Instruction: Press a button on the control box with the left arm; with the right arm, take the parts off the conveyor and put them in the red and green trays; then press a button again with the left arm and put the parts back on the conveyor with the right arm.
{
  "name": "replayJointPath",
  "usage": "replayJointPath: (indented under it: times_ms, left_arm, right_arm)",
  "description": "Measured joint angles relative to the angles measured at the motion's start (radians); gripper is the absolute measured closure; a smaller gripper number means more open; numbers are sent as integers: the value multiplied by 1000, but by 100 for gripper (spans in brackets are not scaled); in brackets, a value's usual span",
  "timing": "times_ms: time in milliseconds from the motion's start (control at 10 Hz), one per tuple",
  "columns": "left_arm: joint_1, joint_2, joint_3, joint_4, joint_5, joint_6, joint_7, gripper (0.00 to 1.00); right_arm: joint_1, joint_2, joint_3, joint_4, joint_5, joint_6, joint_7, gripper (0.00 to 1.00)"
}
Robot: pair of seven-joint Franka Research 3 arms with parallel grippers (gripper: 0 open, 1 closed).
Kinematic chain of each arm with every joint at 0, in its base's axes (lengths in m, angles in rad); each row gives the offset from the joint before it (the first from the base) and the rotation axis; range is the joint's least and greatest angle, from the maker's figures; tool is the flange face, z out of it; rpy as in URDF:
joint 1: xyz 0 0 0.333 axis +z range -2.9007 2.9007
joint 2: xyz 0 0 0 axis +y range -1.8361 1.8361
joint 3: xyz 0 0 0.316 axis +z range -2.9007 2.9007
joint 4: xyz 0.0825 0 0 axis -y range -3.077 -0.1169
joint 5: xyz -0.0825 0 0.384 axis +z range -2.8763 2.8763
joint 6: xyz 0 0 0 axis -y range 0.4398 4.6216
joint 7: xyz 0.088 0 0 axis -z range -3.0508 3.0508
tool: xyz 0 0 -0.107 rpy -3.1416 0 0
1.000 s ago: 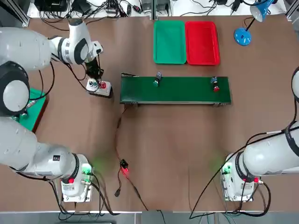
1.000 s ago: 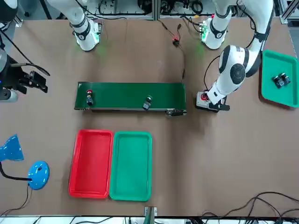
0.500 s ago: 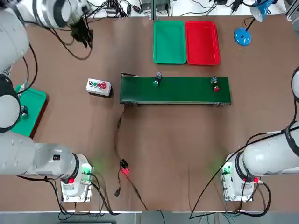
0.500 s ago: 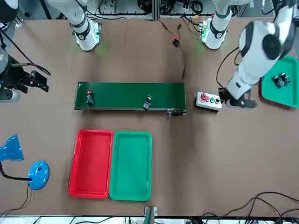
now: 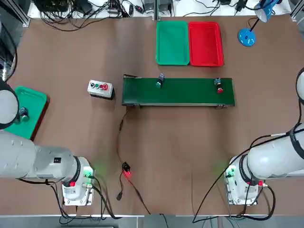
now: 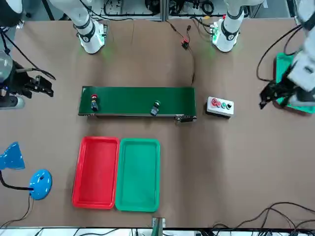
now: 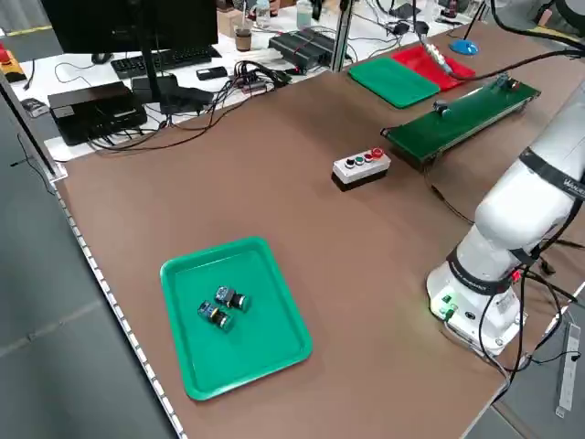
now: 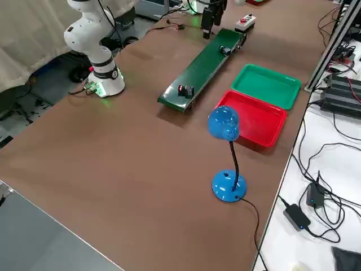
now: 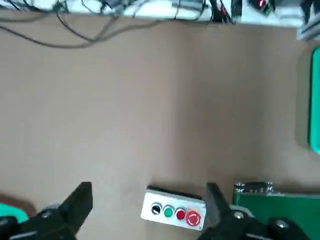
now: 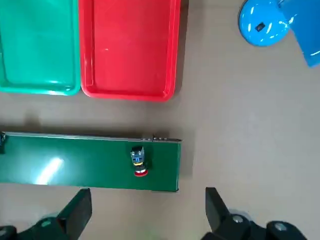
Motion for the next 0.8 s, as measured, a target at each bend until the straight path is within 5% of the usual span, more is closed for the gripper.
replayJointPath:
  times_ms: [300,800]
  left_arm:
    - [-8,26,32,162,0,-203,35,0]
    - [-24,54,31,161,0,-337,63,0]
  right_arm:
    - [25,8,5,-146,0,94,0,0]
    - [92,-5,7,-573,0,484,0,0]
